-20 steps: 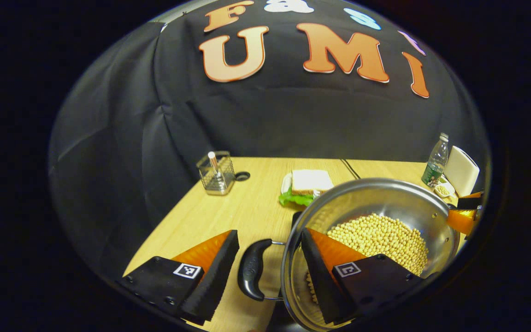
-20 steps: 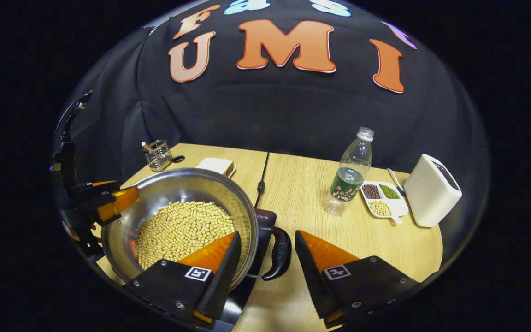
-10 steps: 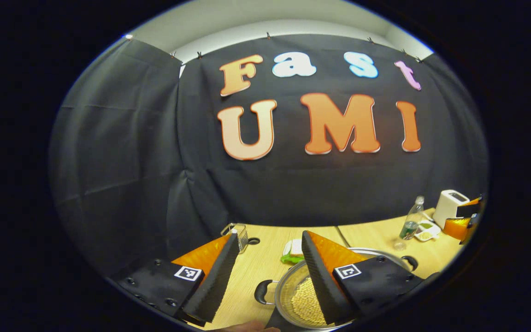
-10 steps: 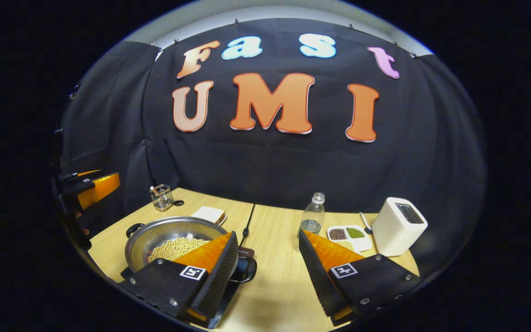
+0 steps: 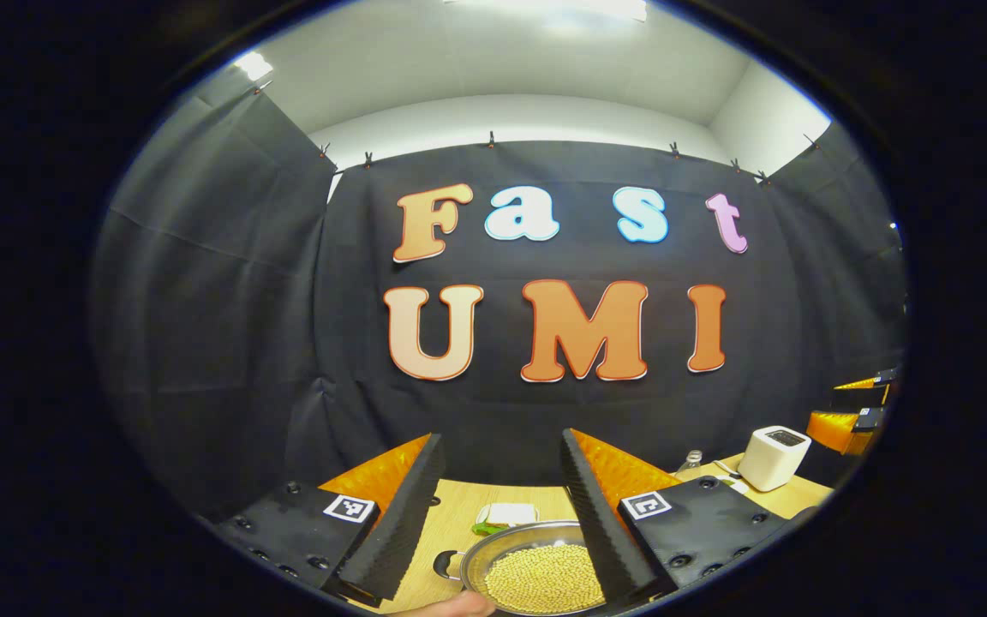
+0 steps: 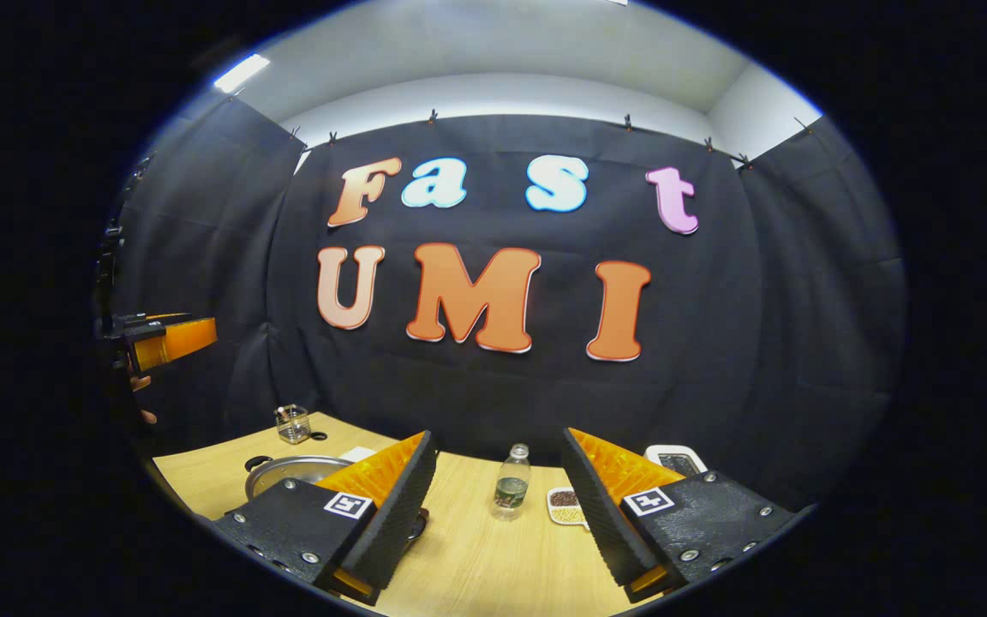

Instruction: First push the handle of the pot to place it horizontally, then grasp the pot with both hands and set it on the induction cooktop.

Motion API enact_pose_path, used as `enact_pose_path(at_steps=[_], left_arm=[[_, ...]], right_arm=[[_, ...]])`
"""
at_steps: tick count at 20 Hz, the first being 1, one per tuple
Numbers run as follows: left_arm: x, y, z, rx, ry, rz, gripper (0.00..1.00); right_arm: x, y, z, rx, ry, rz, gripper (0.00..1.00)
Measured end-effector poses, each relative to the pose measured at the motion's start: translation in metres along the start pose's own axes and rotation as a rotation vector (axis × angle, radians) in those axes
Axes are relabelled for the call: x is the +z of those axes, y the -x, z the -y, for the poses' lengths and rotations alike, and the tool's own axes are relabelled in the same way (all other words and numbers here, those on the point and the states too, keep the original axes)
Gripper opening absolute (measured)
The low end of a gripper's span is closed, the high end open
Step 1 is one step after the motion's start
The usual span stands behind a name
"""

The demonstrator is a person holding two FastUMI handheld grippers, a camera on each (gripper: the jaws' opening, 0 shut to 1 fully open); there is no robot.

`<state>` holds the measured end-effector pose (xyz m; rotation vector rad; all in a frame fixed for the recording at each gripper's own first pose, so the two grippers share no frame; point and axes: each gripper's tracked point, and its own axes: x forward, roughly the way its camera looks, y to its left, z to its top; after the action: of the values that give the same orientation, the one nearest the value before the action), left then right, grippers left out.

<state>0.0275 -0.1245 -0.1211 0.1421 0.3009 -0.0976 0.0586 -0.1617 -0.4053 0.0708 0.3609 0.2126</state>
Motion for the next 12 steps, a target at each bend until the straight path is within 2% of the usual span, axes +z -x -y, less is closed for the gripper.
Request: enact_pose_path(at_steps=[2, 5, 6, 8, 10, 11, 12], left_arm=[[0.022, 0.01, 0.007, -0.007, 0.003, 0.049, 0.89], [0.04, 0.026, 0.016, -0.009, -0.004, 0.076, 0.92], [0.048, 0.031, 0.018, -0.008, 0.006, 0.093, 0.93], [0.062, 0.039, 0.025, -0.027, 0.027, 0.123, 0.93], [0.068, 0.055, 0.03, -0.029, 0.036, 0.139, 0.86], [0.073, 0.058, 0.031, -0.033, 0.036, 0.154, 0.86], [0.073, 0.058, 0.033, -0.037, 0.031, 0.16, 0.92]], right_arm=[[0.018, 0.016, 0.017, -0.016, 0.001, 0.045, 0.92], [0.041, 0.037, 0.034, -0.026, 0.003, 0.097, 0.92], [0.048, 0.042, 0.039, -0.027, 0.009, 0.118, 0.96], [0.06, 0.047, 0.047, -0.035, 0.037, 0.162, 0.96], [0.067, 0.051, 0.053, -0.038, 0.043, 0.185, 0.95], [0.071, 0.057, 0.054, -0.03, 0.034, 0.194, 0.97], [0.074, 0.06, 0.053, -0.018, 0.023, 0.203, 0.96]])
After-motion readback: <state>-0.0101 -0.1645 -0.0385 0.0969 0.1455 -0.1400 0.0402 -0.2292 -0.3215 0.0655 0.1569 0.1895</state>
